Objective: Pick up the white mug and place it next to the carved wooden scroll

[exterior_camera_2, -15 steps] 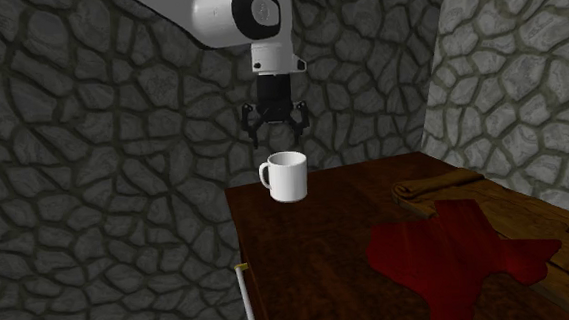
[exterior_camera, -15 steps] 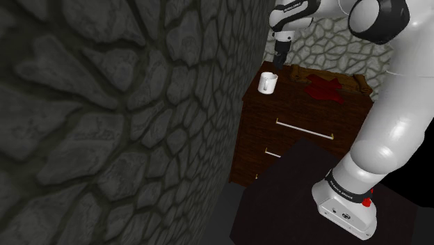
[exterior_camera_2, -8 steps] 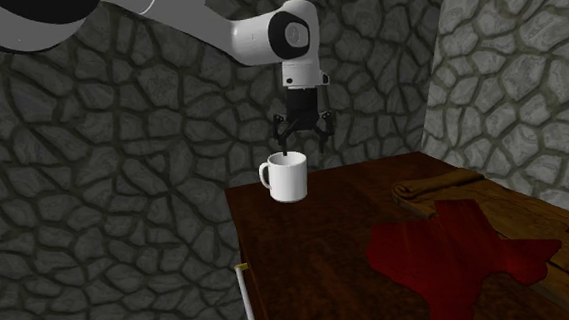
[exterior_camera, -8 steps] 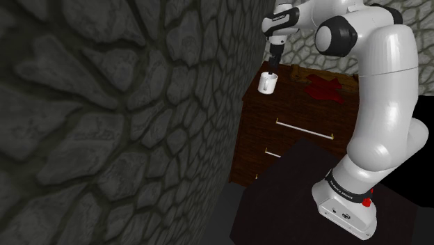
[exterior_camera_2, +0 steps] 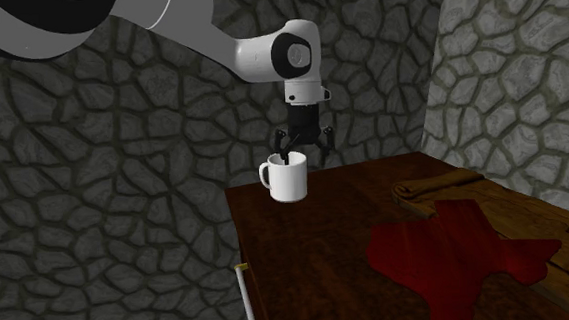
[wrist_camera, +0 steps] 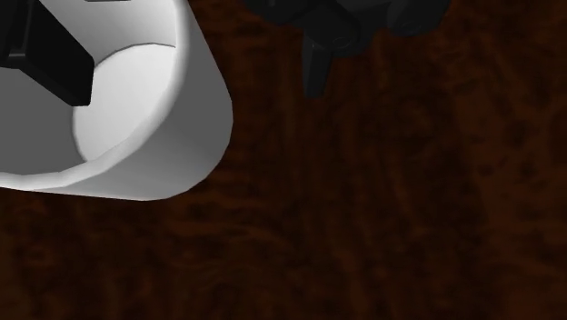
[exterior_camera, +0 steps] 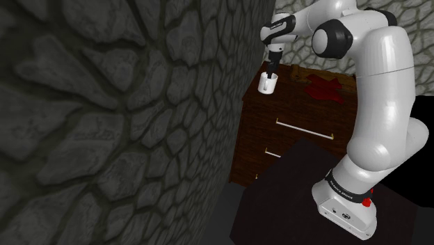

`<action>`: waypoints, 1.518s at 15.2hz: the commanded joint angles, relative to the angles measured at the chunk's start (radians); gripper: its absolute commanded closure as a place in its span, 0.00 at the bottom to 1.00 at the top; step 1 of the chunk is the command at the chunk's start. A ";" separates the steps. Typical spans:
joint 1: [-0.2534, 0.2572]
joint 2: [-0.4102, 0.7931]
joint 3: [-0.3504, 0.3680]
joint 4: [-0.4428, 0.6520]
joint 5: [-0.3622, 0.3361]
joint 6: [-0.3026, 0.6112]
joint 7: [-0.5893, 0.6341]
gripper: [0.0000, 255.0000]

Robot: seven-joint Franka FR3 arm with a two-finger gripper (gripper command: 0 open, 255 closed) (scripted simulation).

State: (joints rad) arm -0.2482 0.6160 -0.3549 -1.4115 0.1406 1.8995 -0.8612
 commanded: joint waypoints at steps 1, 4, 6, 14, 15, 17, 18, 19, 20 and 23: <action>0.000 0.002 0.001 -0.007 0.001 0.009 0.000 0.00; 0.000 0.002 0.001 -0.007 0.001 0.009 0.000 0.00; 0.000 0.002 0.001 -0.007 0.001 0.009 0.000 0.00; 0.000 0.002 0.001 -0.006 0.001 0.009 0.000 1.00; 0.000 0.002 0.001 -0.006 0.001 0.009 0.000 1.00; 0.000 0.002 0.001 -0.007 0.001 0.009 0.000 1.00; 0.001 -0.002 0.000 0.000 -0.001 -0.002 0.000 1.00; 0.001 -0.007 -0.001 0.007 -0.002 -0.013 0.001 1.00; 0.001 -0.011 -0.002 0.014 -0.003 -0.024 0.001 1.00; 0.000 -0.022 -0.005 0.038 -0.007 -0.058 0.002 1.00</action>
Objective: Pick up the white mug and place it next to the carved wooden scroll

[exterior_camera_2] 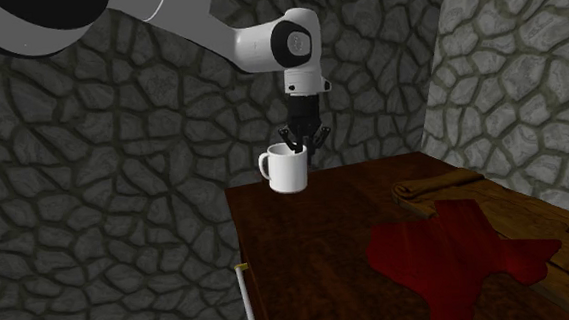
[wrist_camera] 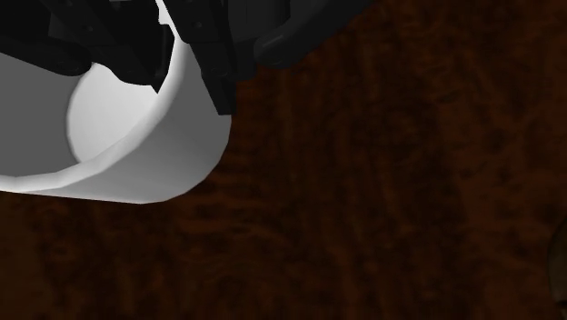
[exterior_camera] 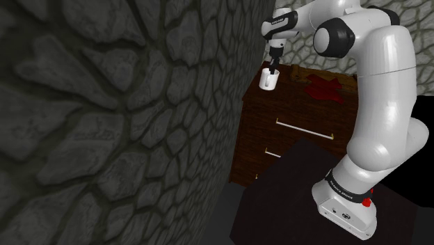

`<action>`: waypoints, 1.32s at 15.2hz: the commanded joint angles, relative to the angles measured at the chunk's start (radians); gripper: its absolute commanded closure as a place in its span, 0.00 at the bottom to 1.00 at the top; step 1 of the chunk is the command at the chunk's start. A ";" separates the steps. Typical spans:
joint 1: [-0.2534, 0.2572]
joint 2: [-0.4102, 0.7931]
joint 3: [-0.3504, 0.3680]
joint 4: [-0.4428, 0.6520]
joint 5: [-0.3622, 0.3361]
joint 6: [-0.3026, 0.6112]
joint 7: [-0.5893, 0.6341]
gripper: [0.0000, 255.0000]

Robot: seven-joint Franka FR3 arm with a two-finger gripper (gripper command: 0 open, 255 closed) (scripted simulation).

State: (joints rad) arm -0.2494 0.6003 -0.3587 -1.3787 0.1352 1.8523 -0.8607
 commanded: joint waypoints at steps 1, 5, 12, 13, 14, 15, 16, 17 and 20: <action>0.001 -0.009 -0.002 0.013 -0.003 -0.022 0.002 1.00; -0.001 -0.020 -0.004 0.051 -0.007 -0.069 0.003 1.00; -0.007 -0.030 -0.008 0.131 -0.011 -0.158 0.003 1.00; -0.009 -0.030 -0.008 0.144 -0.011 -0.171 0.003 1.00; -0.010 -0.030 -0.008 0.158 -0.011 -0.185 0.003 1.00; -0.012 -0.030 -0.009 0.172 -0.011 -0.198 0.003 1.00; -0.014 -0.029 -0.009 0.187 -0.011 -0.212 0.003 1.00; -0.015 -0.028 -0.009 0.202 -0.011 -0.227 0.003 1.00; -0.022 -0.022 -0.009 0.252 -0.010 -0.271 0.003 1.00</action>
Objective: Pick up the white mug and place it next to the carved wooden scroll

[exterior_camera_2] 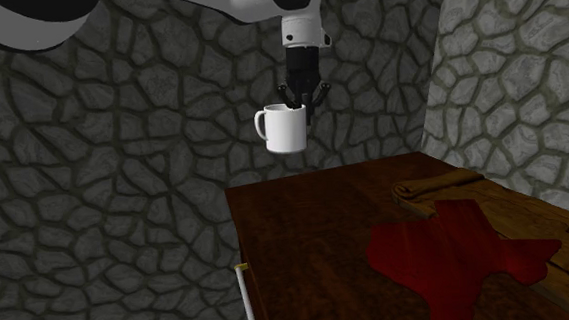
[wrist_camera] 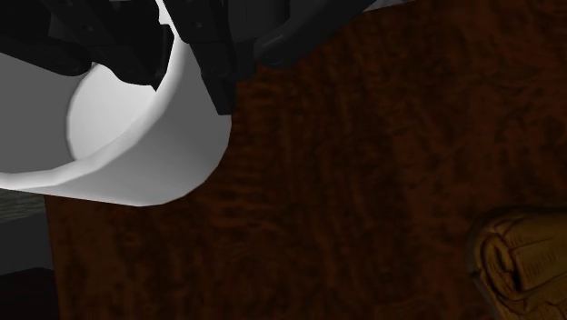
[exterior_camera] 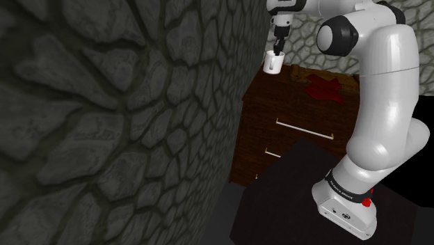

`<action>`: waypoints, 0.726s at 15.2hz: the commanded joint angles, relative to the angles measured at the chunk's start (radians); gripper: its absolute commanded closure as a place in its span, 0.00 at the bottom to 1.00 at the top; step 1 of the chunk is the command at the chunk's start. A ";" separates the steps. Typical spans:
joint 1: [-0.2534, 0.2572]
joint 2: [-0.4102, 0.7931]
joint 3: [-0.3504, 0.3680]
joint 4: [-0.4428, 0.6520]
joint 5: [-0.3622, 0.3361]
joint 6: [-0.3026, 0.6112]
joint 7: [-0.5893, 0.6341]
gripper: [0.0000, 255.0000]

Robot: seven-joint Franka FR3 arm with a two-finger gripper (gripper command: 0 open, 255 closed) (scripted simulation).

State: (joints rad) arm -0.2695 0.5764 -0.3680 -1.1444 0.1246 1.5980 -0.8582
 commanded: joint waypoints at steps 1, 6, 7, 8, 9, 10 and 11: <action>-0.005 0.004 0.000 0.036 0.001 -0.032 0.000 1.00; -0.021 0.026 0.001 0.141 0.007 -0.114 -0.001 1.00; -0.024 0.031 0.001 0.159 0.008 -0.127 -0.001 1.00; -0.022 -0.010 -0.006 0.091 -0.002 -0.099 -0.017 1.00; -0.021 -0.047 -0.014 0.032 -0.011 -0.075 -0.032 1.00; -0.022 -0.080 -0.021 -0.022 -0.020 -0.054 -0.047 1.00; -0.024 -0.111 -0.028 -0.070 -0.029 -0.036 -0.061 1.00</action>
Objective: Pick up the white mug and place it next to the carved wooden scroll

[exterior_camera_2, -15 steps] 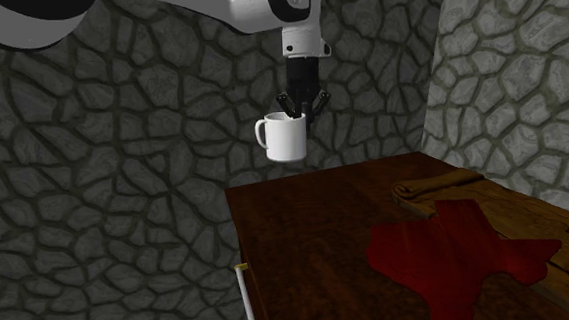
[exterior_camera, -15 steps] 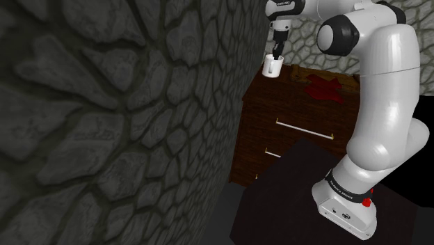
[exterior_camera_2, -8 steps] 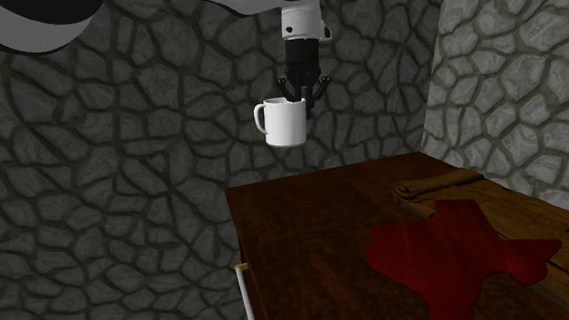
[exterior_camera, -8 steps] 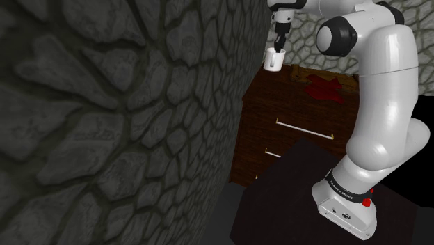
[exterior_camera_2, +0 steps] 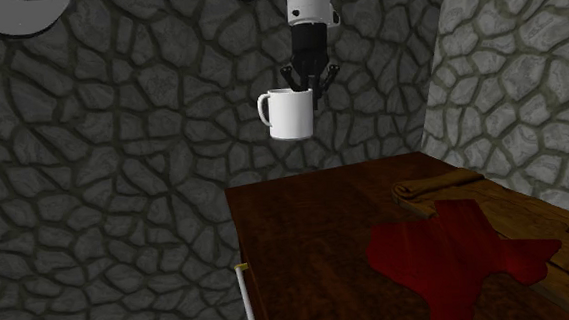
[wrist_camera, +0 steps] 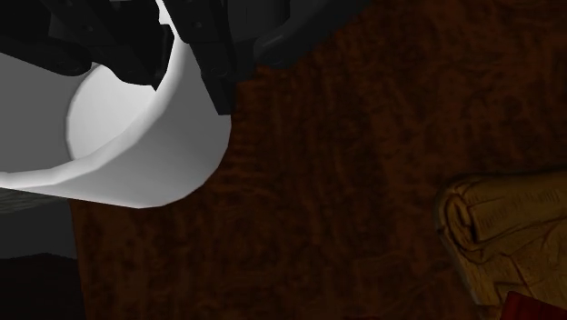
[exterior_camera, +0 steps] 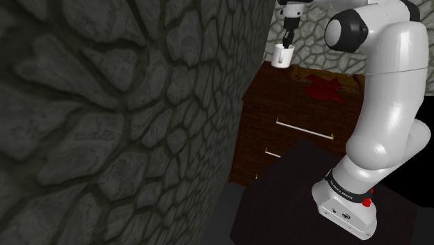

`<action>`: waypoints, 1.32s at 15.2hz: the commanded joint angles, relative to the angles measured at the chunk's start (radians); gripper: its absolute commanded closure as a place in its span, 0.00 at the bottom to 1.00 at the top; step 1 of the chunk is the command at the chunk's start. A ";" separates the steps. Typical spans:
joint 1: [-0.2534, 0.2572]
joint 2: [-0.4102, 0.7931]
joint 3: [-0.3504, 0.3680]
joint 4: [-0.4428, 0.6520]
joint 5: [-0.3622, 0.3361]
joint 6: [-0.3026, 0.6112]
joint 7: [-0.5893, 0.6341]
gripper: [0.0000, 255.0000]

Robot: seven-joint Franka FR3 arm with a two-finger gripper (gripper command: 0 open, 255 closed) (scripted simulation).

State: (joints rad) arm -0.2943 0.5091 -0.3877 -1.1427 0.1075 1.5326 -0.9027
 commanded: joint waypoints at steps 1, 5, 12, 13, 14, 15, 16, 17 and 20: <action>-0.002 -0.072 -0.016 -0.116 -0.020 0.047 -0.032 1.00; -0.020 -0.170 -0.044 -0.262 -0.052 0.102 -0.092 1.00; -0.074 -0.296 -0.098 -0.436 -0.102 0.166 -0.204 1.00; -0.083 -0.309 -0.106 -0.454 -0.108 0.173 -0.221 1.00; -0.092 -0.322 -0.114 -0.471 -0.114 0.180 -0.239 1.00; -0.102 -0.334 -0.123 -0.486 -0.119 0.186 -0.256 1.00; -0.112 -0.345 -0.132 -0.500 -0.124 0.192 -0.275 1.00; -0.123 -0.354 -0.140 -0.513 -0.129 0.197 -0.293 1.00; -0.156 -0.378 -0.168 -0.543 -0.142 0.211 -0.352 1.00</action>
State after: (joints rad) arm -0.4388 0.1422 -0.5458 -1.6779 -0.0282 1.7438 -1.2328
